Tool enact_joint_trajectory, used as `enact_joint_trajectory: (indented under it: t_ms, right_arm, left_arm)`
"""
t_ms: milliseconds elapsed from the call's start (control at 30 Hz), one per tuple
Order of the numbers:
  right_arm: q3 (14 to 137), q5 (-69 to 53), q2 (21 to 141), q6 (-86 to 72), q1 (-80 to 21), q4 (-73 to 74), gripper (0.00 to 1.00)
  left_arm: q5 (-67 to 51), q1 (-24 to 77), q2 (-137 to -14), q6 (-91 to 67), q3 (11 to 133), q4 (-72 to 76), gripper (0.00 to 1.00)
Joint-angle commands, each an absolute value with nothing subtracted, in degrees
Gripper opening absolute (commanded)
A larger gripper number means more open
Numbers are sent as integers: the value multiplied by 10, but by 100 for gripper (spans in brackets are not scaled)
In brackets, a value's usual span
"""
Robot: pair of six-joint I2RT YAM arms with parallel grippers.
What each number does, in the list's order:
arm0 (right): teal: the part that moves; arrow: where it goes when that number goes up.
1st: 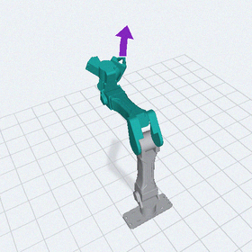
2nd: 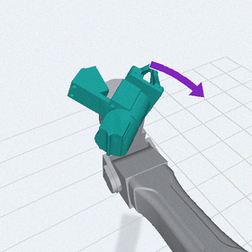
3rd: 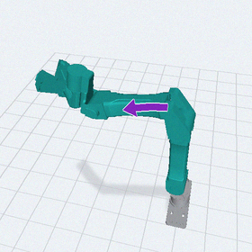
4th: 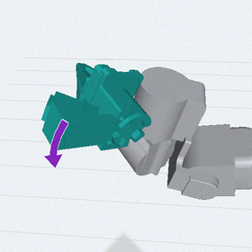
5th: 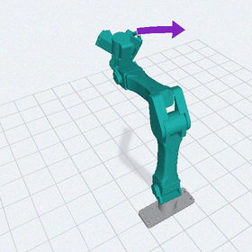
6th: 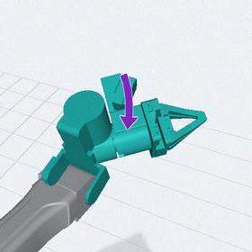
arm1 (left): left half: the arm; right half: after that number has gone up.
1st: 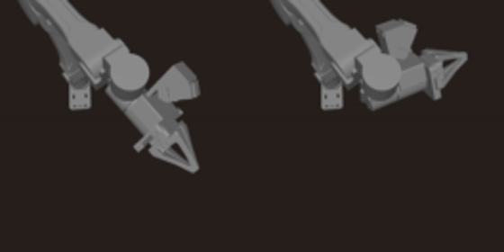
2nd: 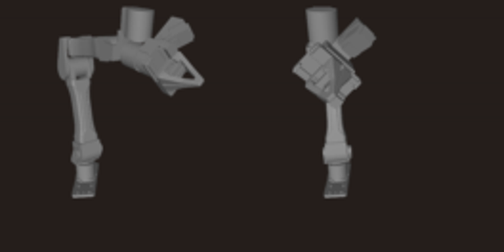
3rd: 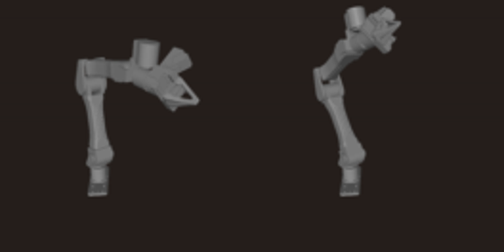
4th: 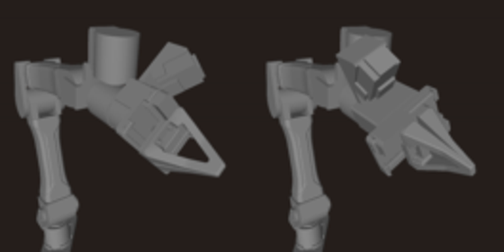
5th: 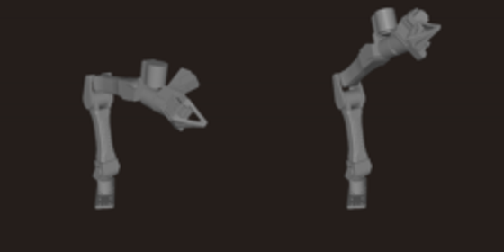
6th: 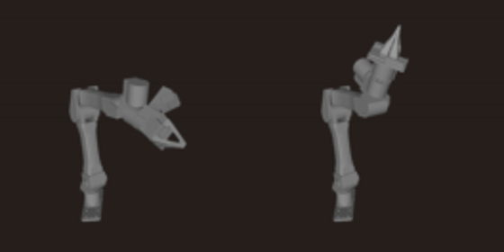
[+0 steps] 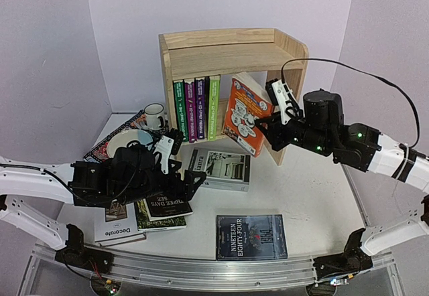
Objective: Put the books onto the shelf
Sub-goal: Place the book on the shelf.
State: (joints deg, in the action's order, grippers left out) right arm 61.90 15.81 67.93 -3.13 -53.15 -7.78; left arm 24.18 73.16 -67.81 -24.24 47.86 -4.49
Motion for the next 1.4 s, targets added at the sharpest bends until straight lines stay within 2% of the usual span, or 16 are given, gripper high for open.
enact_joint_trajectory:
  t_ms: [0, 900, 1367]
  right_arm:
    - [624, 166, 680, -39, -531, -148, 0]
    - [741, 184, 751, -68, -531, -40, 0]
    - [817, 194, 822, -68, -531, -37, 0]
  left_arm:
    - [244, 728, -681, -239, 496, -46, 90]
    - [236, 726, -676, -241, 491, -46, 90]
    - [234, 726, -664, -245, 485, -46, 90]
